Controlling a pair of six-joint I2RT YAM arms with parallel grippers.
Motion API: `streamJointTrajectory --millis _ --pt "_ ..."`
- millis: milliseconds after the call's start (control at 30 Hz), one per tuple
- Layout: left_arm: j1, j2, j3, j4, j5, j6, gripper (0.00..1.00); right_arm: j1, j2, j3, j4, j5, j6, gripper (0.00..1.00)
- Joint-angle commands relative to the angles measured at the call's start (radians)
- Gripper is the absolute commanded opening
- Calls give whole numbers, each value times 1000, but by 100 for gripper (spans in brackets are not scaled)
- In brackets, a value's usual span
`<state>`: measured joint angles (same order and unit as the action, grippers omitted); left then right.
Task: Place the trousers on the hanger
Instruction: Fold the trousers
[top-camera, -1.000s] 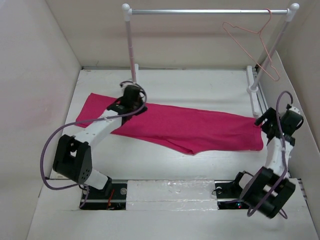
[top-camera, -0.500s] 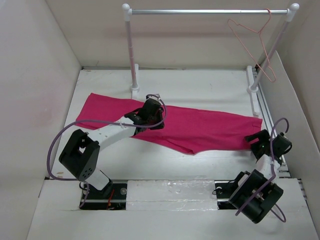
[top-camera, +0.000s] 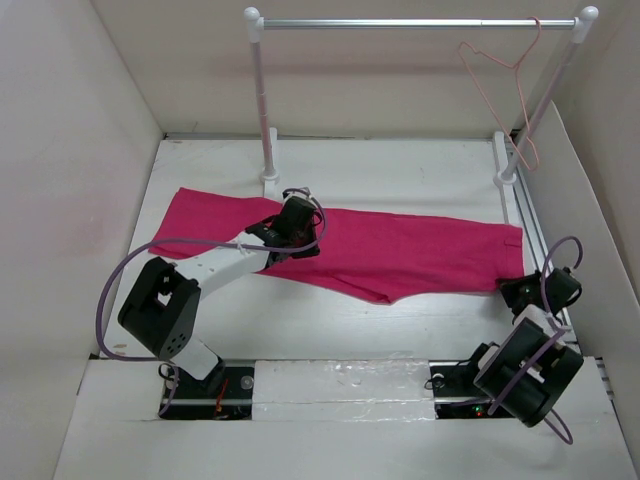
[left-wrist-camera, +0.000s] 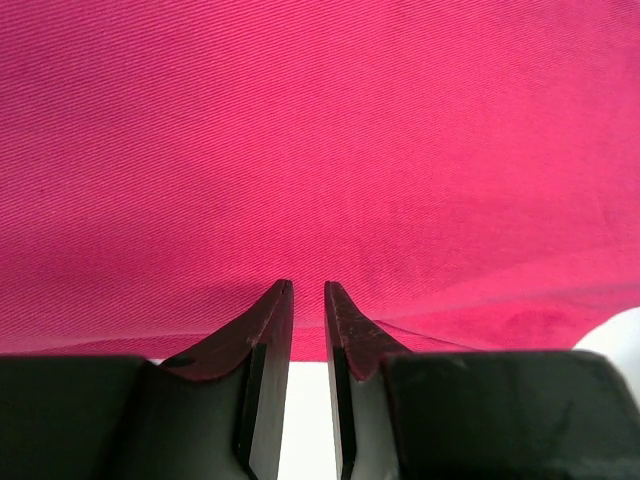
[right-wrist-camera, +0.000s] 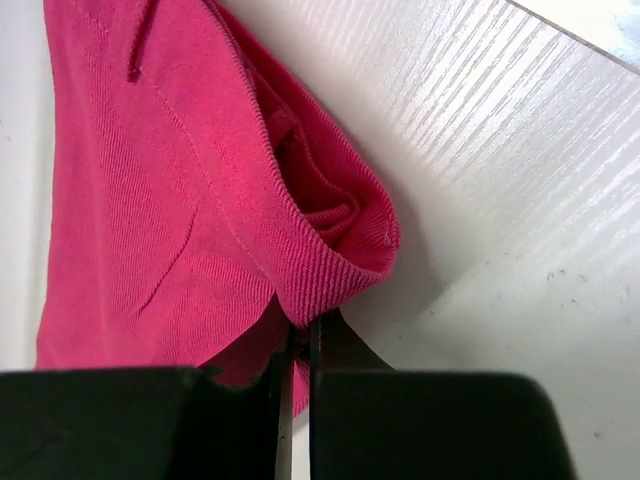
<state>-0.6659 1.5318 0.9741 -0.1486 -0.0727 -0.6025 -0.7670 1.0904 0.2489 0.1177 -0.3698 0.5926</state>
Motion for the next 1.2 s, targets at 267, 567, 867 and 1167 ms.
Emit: streamJointTrajectory --millis 267,567,867,1167 --pt "-1 -27 11 -55 -44 23 15 227 -406 220 -379 3 -179 0" --pt "-67 -6 -49 -16 66 23 13 641 -385 825 -716 356 -278 0" --pt "-240 140 26 23 154 -11 13 632 -324 1138 -849 355 -439 0" --pt "-415 376 244 29 235 -74 12 604 -221 1276 -843 56 -554 0"
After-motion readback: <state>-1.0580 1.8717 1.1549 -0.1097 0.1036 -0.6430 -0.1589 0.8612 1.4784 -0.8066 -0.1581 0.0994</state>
